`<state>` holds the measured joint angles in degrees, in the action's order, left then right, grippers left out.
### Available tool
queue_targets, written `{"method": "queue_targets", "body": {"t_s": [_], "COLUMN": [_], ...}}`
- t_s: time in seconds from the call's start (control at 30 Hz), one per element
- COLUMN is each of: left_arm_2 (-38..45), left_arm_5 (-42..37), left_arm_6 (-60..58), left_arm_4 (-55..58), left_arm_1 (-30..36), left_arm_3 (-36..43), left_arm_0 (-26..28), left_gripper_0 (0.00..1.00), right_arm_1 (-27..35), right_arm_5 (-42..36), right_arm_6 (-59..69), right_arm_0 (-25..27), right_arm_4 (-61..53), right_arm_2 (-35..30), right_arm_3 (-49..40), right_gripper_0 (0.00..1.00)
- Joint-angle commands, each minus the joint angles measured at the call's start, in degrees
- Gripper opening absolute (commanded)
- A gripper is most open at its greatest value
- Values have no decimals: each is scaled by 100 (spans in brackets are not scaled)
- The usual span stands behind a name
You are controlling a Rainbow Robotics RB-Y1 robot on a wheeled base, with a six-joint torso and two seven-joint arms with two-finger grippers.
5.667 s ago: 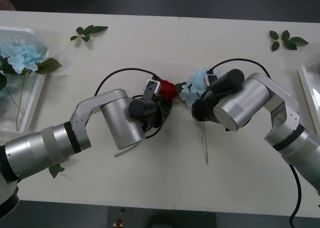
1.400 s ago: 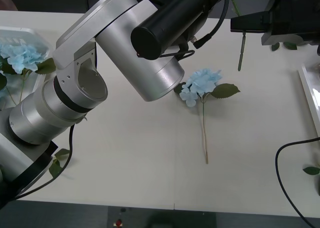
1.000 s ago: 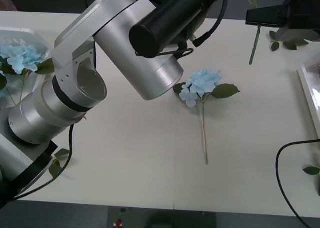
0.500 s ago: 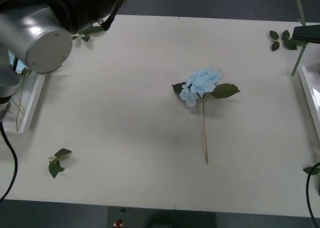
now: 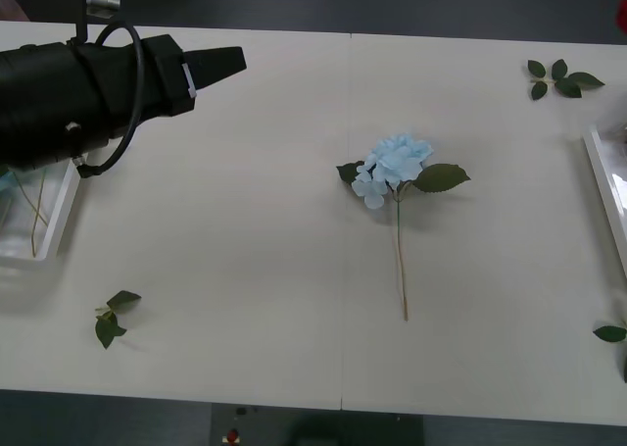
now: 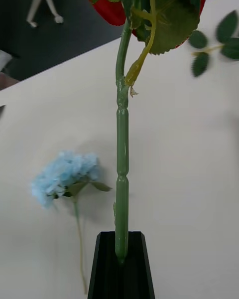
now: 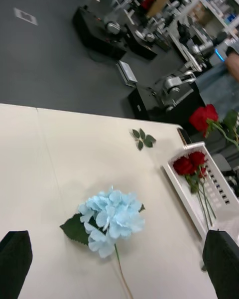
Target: Put the red flowers into the right box and the blue flowers into the left box
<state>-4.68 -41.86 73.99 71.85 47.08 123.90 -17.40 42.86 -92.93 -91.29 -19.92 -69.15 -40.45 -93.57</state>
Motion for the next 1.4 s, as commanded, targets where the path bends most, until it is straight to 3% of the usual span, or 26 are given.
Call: {"method": "queue_targets", "body": {"t_s": [0.03,0.2,0.43,0.7,1.1,1.13,1.17,1.2,1.27,1.33,1.4], "left_arm_2": [266,450,477,11,-358,-358,-358,-358,-358,-358,-358], "left_arm_5": [64,-165,-1220,-1501,-1501,-1501,-1501,-1501,-1501,-1501,-1501], "left_arm_6": [1460,3122,4651,5213,5205,5196,5196,5196,5196,5196,5196], "left_arm_4": [884,2228,2896,2975,3019,3019,3019,3019,3019,3019,3019], "left_arm_1": [3,-6,-6,-50,-50,-50,-50,-50,-50,-50,-50], "left_arm_3": [249,82,-428,-709,-718,-727,-727,-727,-727,-727,-727], "left_arm_0": [316,518,17,-334,-369,-369,-369,-369,-369,-369,-369], "left_gripper_0": [100,100,100,100,100,100,100,100,100,100,100], "right_arm_1": [311,442,469,469,469,469,469,469,469,469,469], "right_arm_5": [47,161,223,645,1814,1919,1989,2069,2112,2112,2104], "right_arm_6": [-47,-21,-12,32,-82,-109,-117,-135,-153,-170,-205], "right_arm_0": [59,349,656,1061,1078,1078,1078,1078,1069,1069,1069], "right_arm_4": [728,1387,2301,2925,2951,2960,2960,2960,2960,2942,2898], "right_arm_2": [-16,-16,28,441,1136,1179,1188,1197,1215,1215,1215], "right_arm_3": [-92,-92,-92,-56,1183,1262,1323,1367,1403,1403,1376], "right_gripper_0": [0,0,0,0,0,4,20,59,91,100,100]}}
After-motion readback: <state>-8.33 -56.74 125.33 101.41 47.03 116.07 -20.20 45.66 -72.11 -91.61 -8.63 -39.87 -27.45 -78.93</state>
